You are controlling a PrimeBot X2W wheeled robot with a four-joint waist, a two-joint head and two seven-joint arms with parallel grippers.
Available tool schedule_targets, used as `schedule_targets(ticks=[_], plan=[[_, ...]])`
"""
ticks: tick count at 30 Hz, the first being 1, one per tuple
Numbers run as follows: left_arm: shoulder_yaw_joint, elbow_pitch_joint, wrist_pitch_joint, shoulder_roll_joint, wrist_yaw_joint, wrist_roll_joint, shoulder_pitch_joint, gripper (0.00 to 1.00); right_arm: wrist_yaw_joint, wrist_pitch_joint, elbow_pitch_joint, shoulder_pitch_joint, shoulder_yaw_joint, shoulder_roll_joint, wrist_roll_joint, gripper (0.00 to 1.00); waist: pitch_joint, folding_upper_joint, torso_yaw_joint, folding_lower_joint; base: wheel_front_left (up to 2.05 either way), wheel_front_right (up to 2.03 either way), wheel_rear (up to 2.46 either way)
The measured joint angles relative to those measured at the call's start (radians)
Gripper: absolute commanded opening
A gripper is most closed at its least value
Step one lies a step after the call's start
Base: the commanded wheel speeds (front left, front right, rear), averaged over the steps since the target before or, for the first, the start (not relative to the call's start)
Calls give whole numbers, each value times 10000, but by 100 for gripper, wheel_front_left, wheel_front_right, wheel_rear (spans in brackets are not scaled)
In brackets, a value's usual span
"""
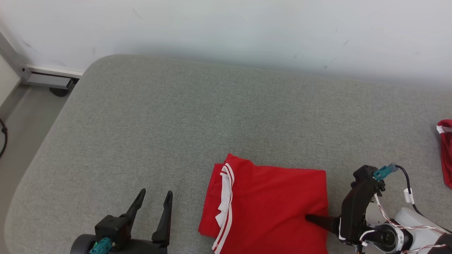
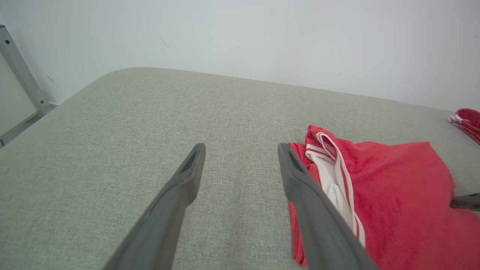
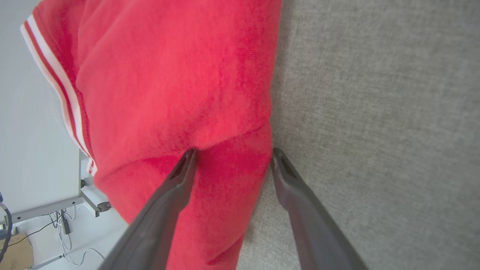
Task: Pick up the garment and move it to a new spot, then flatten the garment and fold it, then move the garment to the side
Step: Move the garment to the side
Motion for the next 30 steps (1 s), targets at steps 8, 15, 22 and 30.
schedule_targets(ticks=[8, 15, 22, 30], plan=[[201, 52, 0, -161, 2, 136, 0, 100, -8, 169, 401, -151, 58, 259, -27, 0, 61, 1, 28, 0, 0, 0, 0], [458, 113, 0, -186, 2, 226, 26, 100, -8, 180, 518, -331, -35, 286, -27, 0, 46, 0, -12, 0, 0, 0, 0], [527, 151, 2, -196, 2, 290, 78, 100, -12, 251, 520, -927, -345, 25, -29, 0, -37, 1, -179, 0, 0, 0, 0], [487, 65, 21, -268, 4, 374, 77, 100, -44, 633, 882, -1968, -640, -602, -201, 0, 52, 0, -332, 0, 0, 0, 0]])
